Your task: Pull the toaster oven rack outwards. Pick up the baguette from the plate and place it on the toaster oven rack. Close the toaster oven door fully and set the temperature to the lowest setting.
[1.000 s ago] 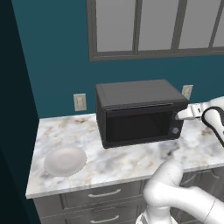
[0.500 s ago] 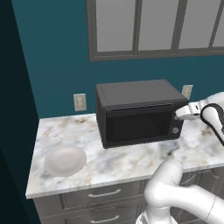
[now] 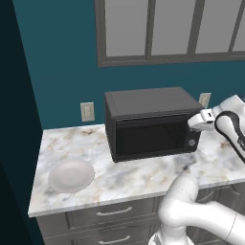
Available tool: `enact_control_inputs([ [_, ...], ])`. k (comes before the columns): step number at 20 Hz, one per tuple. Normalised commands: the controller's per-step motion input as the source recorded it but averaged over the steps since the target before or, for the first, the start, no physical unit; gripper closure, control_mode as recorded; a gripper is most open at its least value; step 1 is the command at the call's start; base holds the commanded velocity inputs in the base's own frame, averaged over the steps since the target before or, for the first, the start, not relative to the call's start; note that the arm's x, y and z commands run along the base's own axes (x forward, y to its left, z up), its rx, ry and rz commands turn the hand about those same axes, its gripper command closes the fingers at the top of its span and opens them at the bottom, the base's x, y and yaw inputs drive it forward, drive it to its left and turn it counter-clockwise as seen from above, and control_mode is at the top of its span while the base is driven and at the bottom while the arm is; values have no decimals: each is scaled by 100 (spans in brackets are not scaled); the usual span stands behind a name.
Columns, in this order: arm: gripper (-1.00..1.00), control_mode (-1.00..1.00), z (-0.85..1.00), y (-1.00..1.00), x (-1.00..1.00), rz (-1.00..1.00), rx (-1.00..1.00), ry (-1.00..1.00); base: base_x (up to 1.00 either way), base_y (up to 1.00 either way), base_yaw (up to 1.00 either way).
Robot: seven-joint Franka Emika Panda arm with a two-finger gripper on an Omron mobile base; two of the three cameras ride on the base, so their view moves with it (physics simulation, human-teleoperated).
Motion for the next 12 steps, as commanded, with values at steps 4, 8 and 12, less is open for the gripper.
enact_control_inputs([
  [4, 100, -100, -21, 61, 0, 27, -98, -84, 0, 0, 0],
  [8, 100, -100, -23, 61, 0, 26, -97, -85, 0, 0, 0],
  [12, 100, -100, -27, 60, 0, 28, -91, -91, 0, 0, 0],
])
